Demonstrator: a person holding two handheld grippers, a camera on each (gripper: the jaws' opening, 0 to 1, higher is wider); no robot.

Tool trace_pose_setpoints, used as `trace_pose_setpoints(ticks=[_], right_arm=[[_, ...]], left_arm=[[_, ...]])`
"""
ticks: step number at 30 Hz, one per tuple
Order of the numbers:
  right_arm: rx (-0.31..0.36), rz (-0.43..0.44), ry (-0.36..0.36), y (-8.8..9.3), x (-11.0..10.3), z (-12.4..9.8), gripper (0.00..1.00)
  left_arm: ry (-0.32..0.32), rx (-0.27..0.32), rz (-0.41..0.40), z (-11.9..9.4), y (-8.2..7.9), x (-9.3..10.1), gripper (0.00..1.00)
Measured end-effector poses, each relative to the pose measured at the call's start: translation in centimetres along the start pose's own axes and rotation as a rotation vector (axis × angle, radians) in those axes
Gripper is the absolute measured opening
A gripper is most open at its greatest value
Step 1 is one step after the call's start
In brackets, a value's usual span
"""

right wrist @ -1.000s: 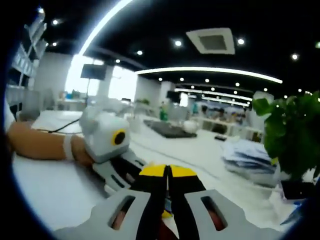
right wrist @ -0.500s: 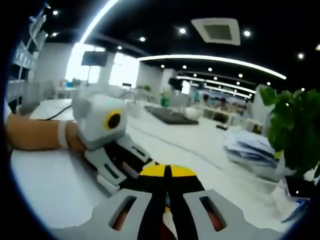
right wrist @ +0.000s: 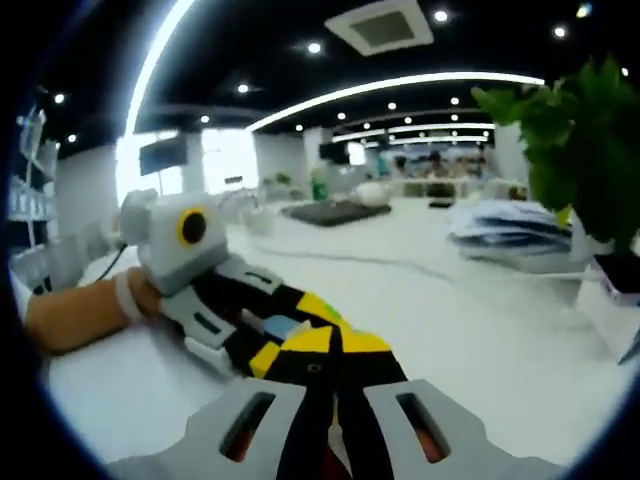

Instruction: Pick up the paper insert the paper into the punch align the paper edges press the punch to punch holes

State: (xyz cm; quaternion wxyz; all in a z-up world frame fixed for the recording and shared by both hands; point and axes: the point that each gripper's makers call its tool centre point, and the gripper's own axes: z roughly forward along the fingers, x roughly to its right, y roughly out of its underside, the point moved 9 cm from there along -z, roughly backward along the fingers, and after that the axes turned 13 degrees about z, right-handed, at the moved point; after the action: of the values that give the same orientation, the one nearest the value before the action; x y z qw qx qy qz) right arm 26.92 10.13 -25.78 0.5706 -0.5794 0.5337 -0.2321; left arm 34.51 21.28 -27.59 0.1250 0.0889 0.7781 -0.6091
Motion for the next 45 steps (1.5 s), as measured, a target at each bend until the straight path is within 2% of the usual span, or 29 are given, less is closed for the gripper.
trace_pose_setpoints(ticks=[5, 8, 10, 11, 12, 14, 15, 17, 26, 29, 33, 36, 41, 45], right_arm=[[0.018, -0.01, 0.002, 0.3, -0.4, -0.1, 0.01], [0.049, -0.058, -0.001, 0.0, -1.1, -0.1, 0.02], [0.122, -0.128, -0.039, -1.6, -1.8, 0.0, 0.03], [0.11, -0.139, -0.028, -1.7, -1.9, 0.0, 0.03], [0.106, -0.2, -0.007, -1.6, -2.0, 0.3, 0.03], [0.177, -0.16, -0.092, -1.9, -2.5, 0.5, 0.04], [0.142, -0.111, -0.101, -1.7, -2.3, 0.5, 0.04], [0.178, -0.121, -0.092, -1.6, -1.7, 0.6, 0.04], [0.214, -0.11, -0.058, -2.5, -0.5, 0.5, 0.07], [0.221, -0.116, -0.054, -2.6, -0.4, 0.4, 0.08], [0.231, -0.114, -0.047, -2.9, -0.2, 0.5, 0.1], [0.236, -0.107, -0.046, -3.0, 0.0, 0.3, 0.12], [0.251, -0.1, -0.035, -3.1, 0.3, -0.2, 0.21], [0.267, -0.099, 0.01, -3.5, 1.1, -0.8, 0.29]], left_arm=[[-0.002, 0.0, 0.001, 0.0, 0.0, -0.1, 0.26], [-0.005, 0.001, 0.002, 0.1, 0.1, -0.2, 0.26], [-0.006, 0.001, 0.001, 0.1, 0.0, -0.3, 0.26], [-0.006, -0.001, 0.003, 0.1, 0.0, -0.3, 0.26], [-0.006, 0.0, 0.005, 0.1, 0.0, -0.3, 0.26], [-0.007, -0.001, -0.008, 0.1, 0.1, -0.5, 0.26], [-0.005, -0.001, -0.004, 0.1, 0.1, -0.5, 0.26], [-0.008, -0.001, -0.002, 0.1, 0.1, -0.8, 0.26], [-0.009, 0.002, -0.002, 0.1, 0.2, -0.9, 0.27], [-0.017, 0.002, -0.009, 0.1, 0.1, -0.9, 0.33], [-0.023, 0.012, -0.017, 0.1, 0.0, -0.9, 0.48], [-0.025, 0.022, -0.025, 0.1, -0.1, -0.9, 0.51], [-0.047, 0.043, -0.05, -0.1, -0.3, -1.4, 0.66], [-0.055, 0.05, -0.068, -0.3, -0.5, -1.3, 0.68]])
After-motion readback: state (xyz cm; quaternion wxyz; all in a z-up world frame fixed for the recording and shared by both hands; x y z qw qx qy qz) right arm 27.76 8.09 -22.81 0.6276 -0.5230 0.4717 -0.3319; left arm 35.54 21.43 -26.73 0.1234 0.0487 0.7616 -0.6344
